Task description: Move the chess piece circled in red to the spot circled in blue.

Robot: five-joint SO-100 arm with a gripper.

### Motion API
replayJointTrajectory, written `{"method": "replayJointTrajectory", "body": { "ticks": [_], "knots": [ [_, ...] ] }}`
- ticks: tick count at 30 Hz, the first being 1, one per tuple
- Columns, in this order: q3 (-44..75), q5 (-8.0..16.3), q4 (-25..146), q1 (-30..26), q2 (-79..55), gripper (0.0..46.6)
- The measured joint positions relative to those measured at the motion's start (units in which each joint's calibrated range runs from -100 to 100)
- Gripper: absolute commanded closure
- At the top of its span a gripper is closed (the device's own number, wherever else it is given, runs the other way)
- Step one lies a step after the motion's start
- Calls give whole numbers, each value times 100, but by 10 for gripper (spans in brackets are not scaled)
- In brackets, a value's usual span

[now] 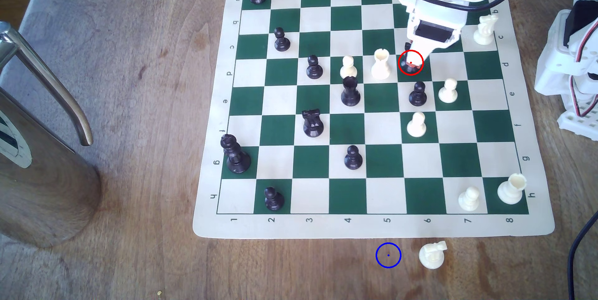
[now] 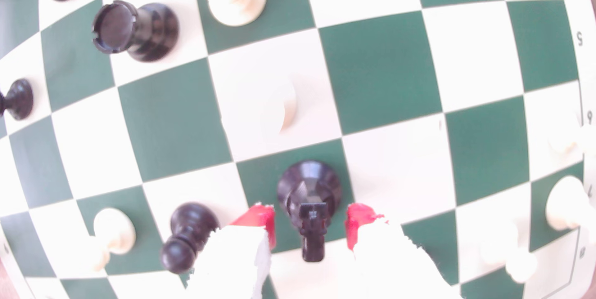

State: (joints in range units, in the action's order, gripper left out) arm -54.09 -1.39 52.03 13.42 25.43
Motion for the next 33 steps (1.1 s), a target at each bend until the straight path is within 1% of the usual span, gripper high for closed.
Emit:
{"method": "replayJointTrajectory", "body": {
  "ticks": [5, 7, 8, 9, 10, 11, 16, 22, 28, 33],
  "knots": [
    [-27, 49, -215, 0, -159, 342],
    [-27, 68, -295, 0, -226, 353],
    [-27, 68, -311, 7, -235, 367],
    [-27, 68, -319, 7, -235, 397],
    [-27, 68, -319, 0, -235, 444],
    [-27, 68, -319, -37, -293, 457],
    [-9, 49, -327, -147, -385, 460],
    [9, 44, -215, -147, -385, 460],
    [145, 49, 279, -15, -276, 460],
    [578, 88, 773, 66, 142, 460]
  ]
}}
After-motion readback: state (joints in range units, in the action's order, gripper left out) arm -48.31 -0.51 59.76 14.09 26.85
